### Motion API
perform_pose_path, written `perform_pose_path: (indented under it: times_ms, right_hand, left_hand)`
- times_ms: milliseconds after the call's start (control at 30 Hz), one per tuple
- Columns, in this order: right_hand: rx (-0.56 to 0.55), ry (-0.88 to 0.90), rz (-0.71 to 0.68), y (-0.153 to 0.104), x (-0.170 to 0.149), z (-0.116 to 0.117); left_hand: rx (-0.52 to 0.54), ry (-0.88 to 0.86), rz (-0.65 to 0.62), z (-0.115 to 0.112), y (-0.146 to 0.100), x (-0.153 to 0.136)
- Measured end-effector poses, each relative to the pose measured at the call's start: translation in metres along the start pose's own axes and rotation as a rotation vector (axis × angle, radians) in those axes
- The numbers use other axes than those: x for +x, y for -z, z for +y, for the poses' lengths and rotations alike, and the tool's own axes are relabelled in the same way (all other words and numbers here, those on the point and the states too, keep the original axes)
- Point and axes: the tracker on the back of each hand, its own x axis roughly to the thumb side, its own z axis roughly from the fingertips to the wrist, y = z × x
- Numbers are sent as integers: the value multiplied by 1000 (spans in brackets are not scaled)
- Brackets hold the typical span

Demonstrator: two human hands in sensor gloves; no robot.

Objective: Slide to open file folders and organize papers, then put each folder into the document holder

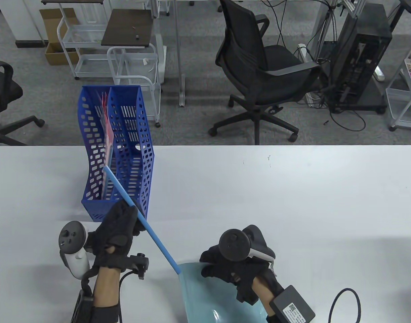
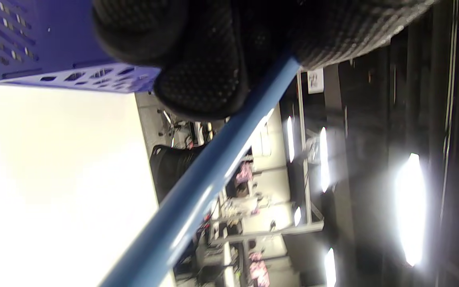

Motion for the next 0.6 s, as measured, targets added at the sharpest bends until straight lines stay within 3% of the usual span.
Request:
perform_pose_path:
  times_ms: [267, 467, 600]
  right_hand:
    - [-27, 42, 54, 0, -13, -4]
    - [-146, 140, 171, -7, -35, -17]
    - [-201, 234, 253, -13, -51, -23]
  left_hand:
    - [-168, 234, 67, -55, 1, -6]
    - [-323, 311, 110, -94, -4, -16]
    - [-382, 338, 102, -108, -10, -13]
